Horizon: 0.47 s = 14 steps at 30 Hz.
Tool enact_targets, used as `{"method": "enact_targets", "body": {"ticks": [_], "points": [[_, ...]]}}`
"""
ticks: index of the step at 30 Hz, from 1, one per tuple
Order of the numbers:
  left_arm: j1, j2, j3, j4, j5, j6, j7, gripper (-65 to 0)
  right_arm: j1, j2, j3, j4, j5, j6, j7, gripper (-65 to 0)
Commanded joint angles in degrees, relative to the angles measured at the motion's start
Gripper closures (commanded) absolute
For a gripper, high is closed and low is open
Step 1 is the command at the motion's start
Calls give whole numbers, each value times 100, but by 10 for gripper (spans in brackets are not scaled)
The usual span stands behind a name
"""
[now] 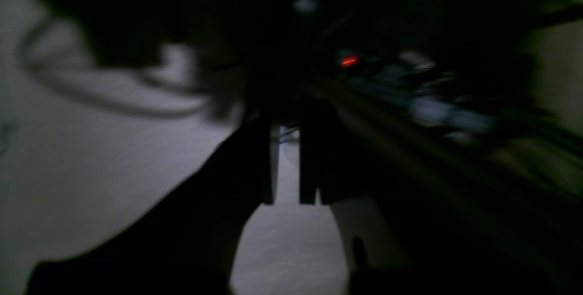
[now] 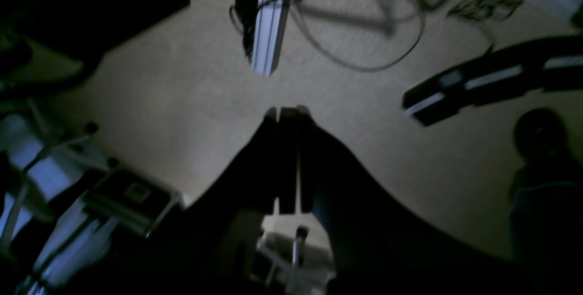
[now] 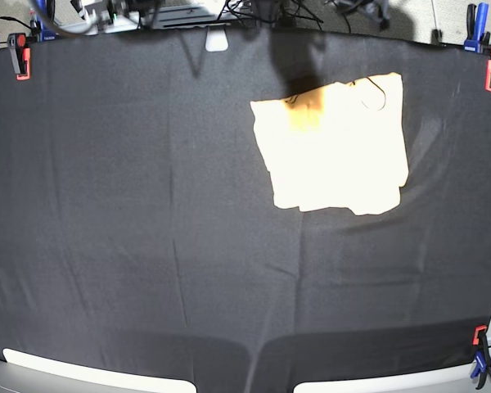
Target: Layout the t-shirt on the table in an organized manner, then fold the t-shirt properly
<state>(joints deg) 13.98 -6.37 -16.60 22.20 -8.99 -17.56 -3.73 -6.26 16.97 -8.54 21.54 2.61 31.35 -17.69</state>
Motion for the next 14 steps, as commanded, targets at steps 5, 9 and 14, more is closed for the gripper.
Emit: {"method": "enact_targets", "body": {"ticks": [5, 9, 14], "points": [[48, -15, -17, 17, -4, 175, -131, -66, -11, 79, 9, 74, -4, -31, 35, 0], [81, 68, -20, 17, -4, 175, -146, -66, -11, 79, 9, 74, -7, -31, 33, 0], [96, 177, -20, 17, -2, 173, -236, -66, -11, 79, 9, 72, -7, -31, 31, 0]]}}
